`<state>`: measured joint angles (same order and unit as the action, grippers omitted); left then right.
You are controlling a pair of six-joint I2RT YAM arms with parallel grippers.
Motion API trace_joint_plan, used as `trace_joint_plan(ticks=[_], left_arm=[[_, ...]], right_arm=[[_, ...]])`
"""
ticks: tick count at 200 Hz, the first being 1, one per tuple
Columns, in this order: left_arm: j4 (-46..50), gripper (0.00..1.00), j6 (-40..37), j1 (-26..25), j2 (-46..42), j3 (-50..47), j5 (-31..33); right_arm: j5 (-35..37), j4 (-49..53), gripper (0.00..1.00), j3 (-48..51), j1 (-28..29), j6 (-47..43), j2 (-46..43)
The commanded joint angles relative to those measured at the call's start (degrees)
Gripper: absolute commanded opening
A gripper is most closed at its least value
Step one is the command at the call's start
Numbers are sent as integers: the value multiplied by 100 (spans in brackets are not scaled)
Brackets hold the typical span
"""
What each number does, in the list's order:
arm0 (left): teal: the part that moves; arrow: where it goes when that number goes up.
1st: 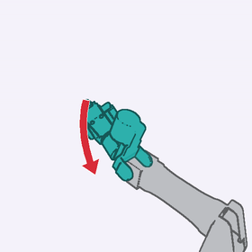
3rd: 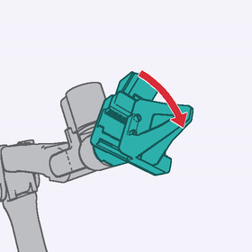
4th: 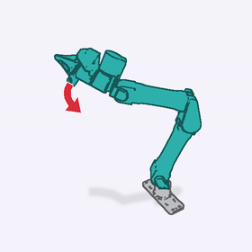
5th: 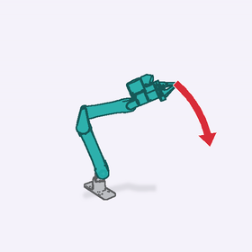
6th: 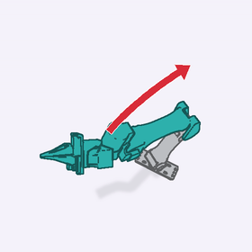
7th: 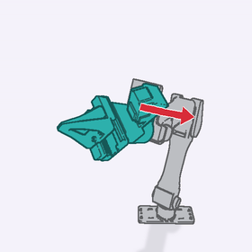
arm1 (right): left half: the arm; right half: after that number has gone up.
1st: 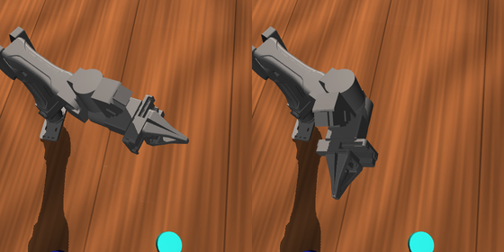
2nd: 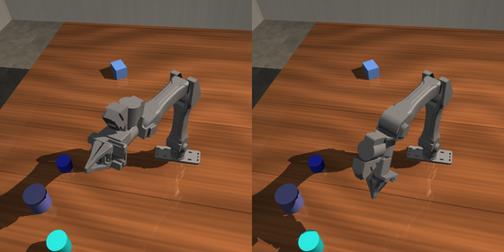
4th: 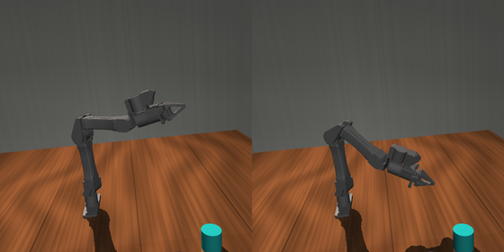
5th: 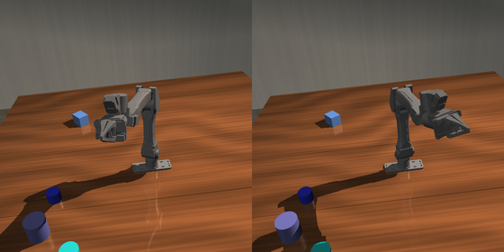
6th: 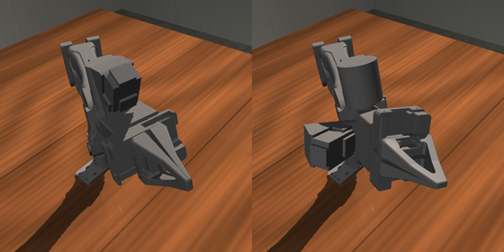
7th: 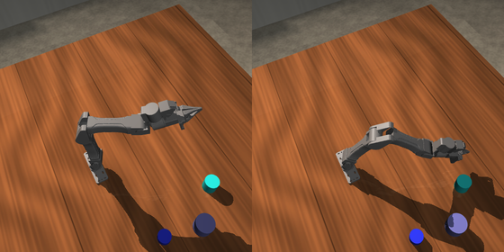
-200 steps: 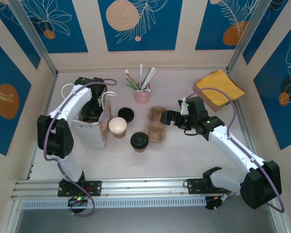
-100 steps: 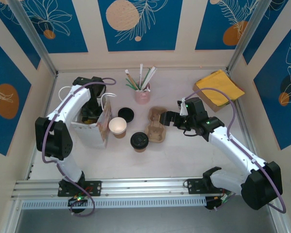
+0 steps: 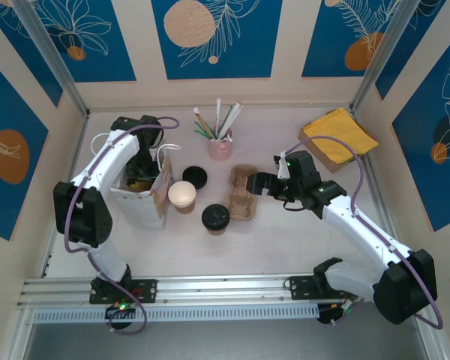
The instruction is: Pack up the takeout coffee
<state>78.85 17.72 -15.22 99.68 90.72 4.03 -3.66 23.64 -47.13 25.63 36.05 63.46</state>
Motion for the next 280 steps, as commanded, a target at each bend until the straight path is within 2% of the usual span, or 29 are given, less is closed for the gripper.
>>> trace_joint_plan(ticks=[1,221,280], left_arm=[[188,61,53,2,-223,161,-55],[25,62,48,2,-182,68,-148],[-266,44,39,35,-284,-127,-388]], right_arm=[[-25,119,99,-191,48,-62,23],[-3,132,99,-140,56,-63,24],[13,148,99,-144,57,-47,0]])
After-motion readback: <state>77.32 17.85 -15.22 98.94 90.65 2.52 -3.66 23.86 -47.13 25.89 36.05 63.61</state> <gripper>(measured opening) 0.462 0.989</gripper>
